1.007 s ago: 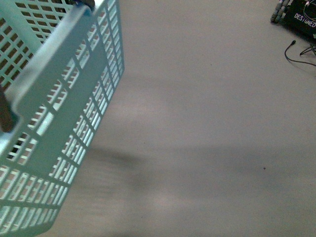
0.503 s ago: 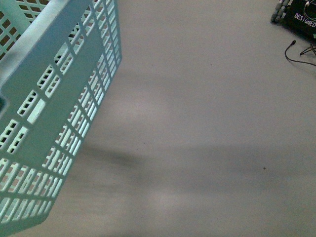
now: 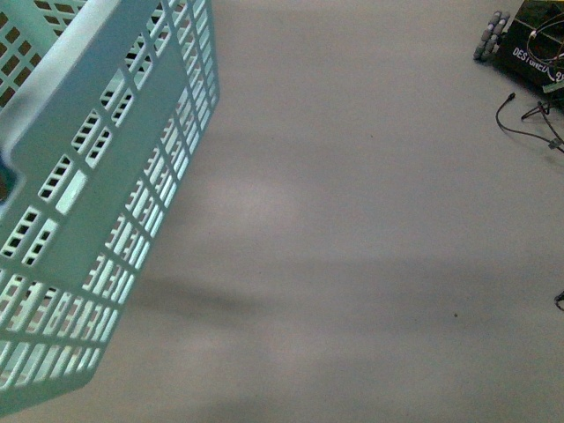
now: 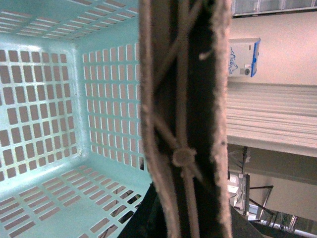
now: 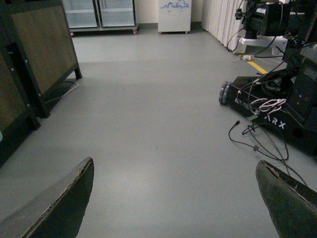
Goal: Pick lemon and mango into basket
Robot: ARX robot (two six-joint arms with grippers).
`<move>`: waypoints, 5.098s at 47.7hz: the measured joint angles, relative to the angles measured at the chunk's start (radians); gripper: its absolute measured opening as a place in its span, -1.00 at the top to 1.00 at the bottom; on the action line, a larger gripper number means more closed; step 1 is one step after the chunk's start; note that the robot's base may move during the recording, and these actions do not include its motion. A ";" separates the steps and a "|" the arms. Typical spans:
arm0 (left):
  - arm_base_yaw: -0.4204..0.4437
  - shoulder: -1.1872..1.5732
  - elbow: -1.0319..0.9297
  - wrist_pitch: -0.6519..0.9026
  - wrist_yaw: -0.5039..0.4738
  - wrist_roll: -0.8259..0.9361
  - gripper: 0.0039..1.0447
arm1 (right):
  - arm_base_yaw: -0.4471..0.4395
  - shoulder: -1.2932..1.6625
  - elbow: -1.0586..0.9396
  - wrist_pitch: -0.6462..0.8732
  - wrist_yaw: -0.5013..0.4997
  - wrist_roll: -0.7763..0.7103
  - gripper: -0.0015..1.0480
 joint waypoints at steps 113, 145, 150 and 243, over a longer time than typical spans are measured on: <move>-0.004 0.000 0.002 -0.001 0.007 -0.015 0.91 | 0.000 0.000 0.000 0.000 0.003 0.000 -0.83; -0.002 0.000 0.003 -0.003 0.003 -0.011 0.91 | 0.000 0.000 0.000 0.000 0.002 0.000 -0.83; -0.002 0.000 0.003 -0.003 0.003 -0.008 0.91 | 0.000 0.000 0.000 0.000 0.000 0.000 -0.83; -0.001 -0.003 0.003 -0.004 0.002 -0.005 0.91 | 0.000 0.000 0.000 0.000 0.000 0.000 -0.83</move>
